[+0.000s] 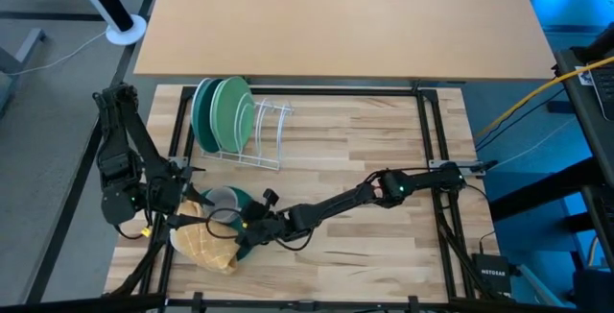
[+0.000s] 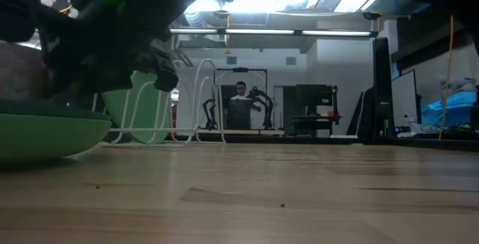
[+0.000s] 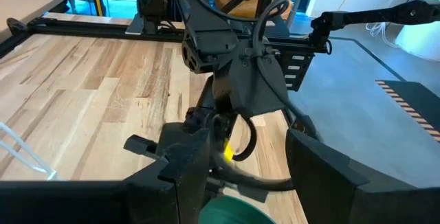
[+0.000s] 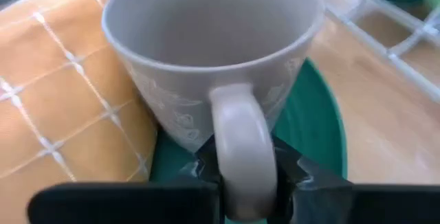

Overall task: Sort dishes
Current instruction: Move the gray mug to the top of the table

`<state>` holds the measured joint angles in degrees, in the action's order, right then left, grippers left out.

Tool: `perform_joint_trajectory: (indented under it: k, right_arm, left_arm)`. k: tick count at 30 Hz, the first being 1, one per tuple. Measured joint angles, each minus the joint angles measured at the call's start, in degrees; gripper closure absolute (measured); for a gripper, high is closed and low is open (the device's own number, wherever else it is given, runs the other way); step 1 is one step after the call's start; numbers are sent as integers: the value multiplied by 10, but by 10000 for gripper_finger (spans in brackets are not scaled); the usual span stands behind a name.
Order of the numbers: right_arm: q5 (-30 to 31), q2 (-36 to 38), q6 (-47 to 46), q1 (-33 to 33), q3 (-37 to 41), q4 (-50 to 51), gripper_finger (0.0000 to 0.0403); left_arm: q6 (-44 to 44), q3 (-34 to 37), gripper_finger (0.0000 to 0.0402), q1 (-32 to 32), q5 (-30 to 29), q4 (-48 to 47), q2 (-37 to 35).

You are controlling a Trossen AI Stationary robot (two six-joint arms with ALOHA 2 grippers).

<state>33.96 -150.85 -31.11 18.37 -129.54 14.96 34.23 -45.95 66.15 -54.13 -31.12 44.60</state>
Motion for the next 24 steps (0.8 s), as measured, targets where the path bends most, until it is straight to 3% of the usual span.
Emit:
perform_joint_trajectory:
  k: [13,24]
  right_arm:
    - [7,0,31,0,0,-59,346]
    - [37,21,74,0,-49,45,347]
  left_arm:
    - [3,0,219,0,0,0,0]
    - [-23,0,219,0,-4,5,-8]
